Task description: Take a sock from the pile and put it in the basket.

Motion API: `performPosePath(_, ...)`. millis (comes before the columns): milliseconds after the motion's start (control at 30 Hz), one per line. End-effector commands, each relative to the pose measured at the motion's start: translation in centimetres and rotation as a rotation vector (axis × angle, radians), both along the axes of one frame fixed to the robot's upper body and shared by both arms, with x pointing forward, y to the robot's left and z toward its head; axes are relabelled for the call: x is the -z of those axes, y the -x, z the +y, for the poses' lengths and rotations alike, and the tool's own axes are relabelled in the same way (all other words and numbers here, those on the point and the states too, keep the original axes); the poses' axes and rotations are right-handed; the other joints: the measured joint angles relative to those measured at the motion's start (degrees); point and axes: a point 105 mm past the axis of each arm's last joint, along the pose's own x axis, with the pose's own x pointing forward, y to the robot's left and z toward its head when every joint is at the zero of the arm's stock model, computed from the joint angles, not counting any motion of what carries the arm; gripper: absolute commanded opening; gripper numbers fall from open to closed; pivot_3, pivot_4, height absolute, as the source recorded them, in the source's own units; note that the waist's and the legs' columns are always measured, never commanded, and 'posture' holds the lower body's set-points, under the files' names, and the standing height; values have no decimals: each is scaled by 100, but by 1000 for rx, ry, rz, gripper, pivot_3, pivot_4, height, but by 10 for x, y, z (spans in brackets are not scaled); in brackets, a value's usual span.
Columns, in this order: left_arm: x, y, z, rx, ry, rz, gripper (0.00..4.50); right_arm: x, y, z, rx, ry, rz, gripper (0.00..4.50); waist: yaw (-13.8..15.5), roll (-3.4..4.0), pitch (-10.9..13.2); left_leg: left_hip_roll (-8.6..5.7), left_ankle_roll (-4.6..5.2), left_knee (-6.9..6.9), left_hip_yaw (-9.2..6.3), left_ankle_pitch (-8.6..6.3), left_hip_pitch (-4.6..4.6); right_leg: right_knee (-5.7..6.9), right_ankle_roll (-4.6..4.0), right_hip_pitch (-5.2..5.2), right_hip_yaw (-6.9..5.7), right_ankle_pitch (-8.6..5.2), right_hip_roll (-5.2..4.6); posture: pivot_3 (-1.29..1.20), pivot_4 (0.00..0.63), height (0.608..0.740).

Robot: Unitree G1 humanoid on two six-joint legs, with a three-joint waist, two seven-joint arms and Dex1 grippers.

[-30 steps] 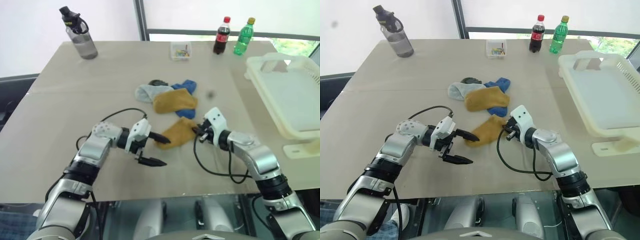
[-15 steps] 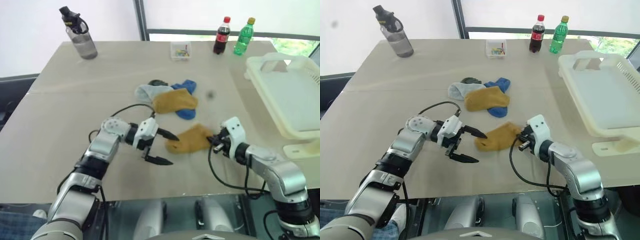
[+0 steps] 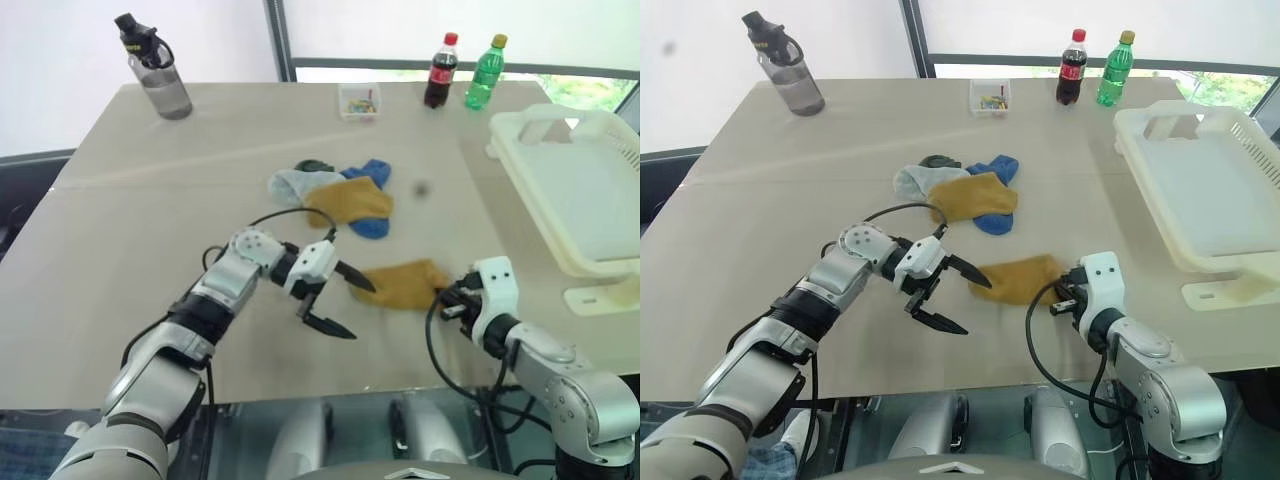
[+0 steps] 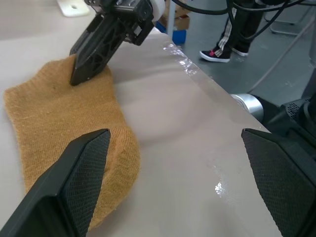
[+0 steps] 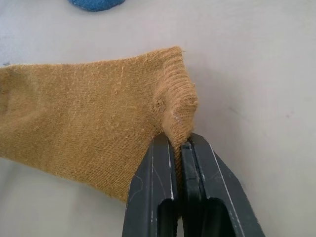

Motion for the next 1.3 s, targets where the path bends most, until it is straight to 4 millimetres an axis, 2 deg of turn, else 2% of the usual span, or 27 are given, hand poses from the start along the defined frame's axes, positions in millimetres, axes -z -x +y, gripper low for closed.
performPosePath(33, -7, 0, 0, 19, 18, -2, 4500, -9, 1, 7, -26, -2, -40, 1055, 1, 0, 0, 0, 0, 0, 0, 0, 0, 0, 0, 0, -2, 0, 0, 0, 150, 740)
performPosePath(67, -7, 0, 0, 19, 17, 3, 4500, -9, 0, 7, -30, 2, -40, 1775, 1, 0, 0, 1, 0, 0, 0, 0, 0, 1, 0, 0, -3, 0, 0, 0, 150, 740)
performPosePath(133, -8, 0, 0, 17, 22, 8, 4500, -9, -2, 6, -33, 11, -40, 2424, 3, 0, 0, 0, 0, 0, 0, 0, 0, 0, 0, 0, -2, 0, 0, 0, 150, 740)
performPosePath(200, -9, 0, 0, 10, 34, 7, 4500, -10, -3, 4, -41, 25, -41, 3255, 5, 0, 0, 0, 0, 1, 0, 0, 0, 0, 0, 0, -1, 0, 0, 0, 150, 740)
performPosePath(367, -16, 4, 9, -21, 64, 52, 4500, -14, -7, -15, -34, 75, -56, 3255, 1, 0, 0, 0, 0, 1, 0, 0, -2, -2, 0, 0, -2, 0, 0, 0, 150, 740)
performPosePath(467, -17, 10, 16, -35, 66, 104, 4500, -16, -11, -16, -54, 88, -66, 3255, -17, 0, 0, 2, 1, -1, 0, -1, 0, -2, 0, 0, 1, 0, 1, 0, 150, 740)
performPosePath(633, -14, 20, 27, -57, 43, 147, 4500, -8, -17, -12, -91, 140, -61, 3255, -12, 0, 0, 4, 1, -1, 1, -1, 2, -1, 0, 0, -2, -1, 2, 0, 150, 740)
performPosePath(767, -15, 20, 30, -82, 49, 148, 4500, -15, -16, -4, -140, 105, -81, 3255, 13, 0, 0, 3, 1, 0, 2, -1, 0, -1, 0, 0, -3, -1, 2, 0, 150, 740)
performPosePath(967, -25, 16, 36, -151, 106, 173, 4500, -41, -9, -1, -191, 18, -190, 3255, 13, 0, 0, 3, 1, 0, 1, -1, -1, -3, 0, 0, -1, -1, 2, 0, 150, 740)
performPosePath(1067, -27, 17, 44, -196, 118, 200, 4500, -46, -7, -3, -197, 21, -212, 3255, 11, 0, 0, 4, 1, 0, 0, -1, 0, -2, 1, 0, -2, -1, 2, 0, 150, 740)
performPosePath(1167, -27, 18, 51, -242, 126, 214, 4500, -46, -10, -15, -158, 67, -229, 3255, 5, 0, 0, 5, 1, -1, 0, -1, 1, -2, 1, 0, -1, -1, 1, 0, 150, 740)
performPosePath(1300, -26, 18, 54, -286, 145, 225, 4500, -38, -13, -41, -116, 196, -227, 3255, 28, 0, 0, 3, 1, 0, 2, -1, 1, -3, 1, 0, -2, -1, -1, 0, 150, 740)
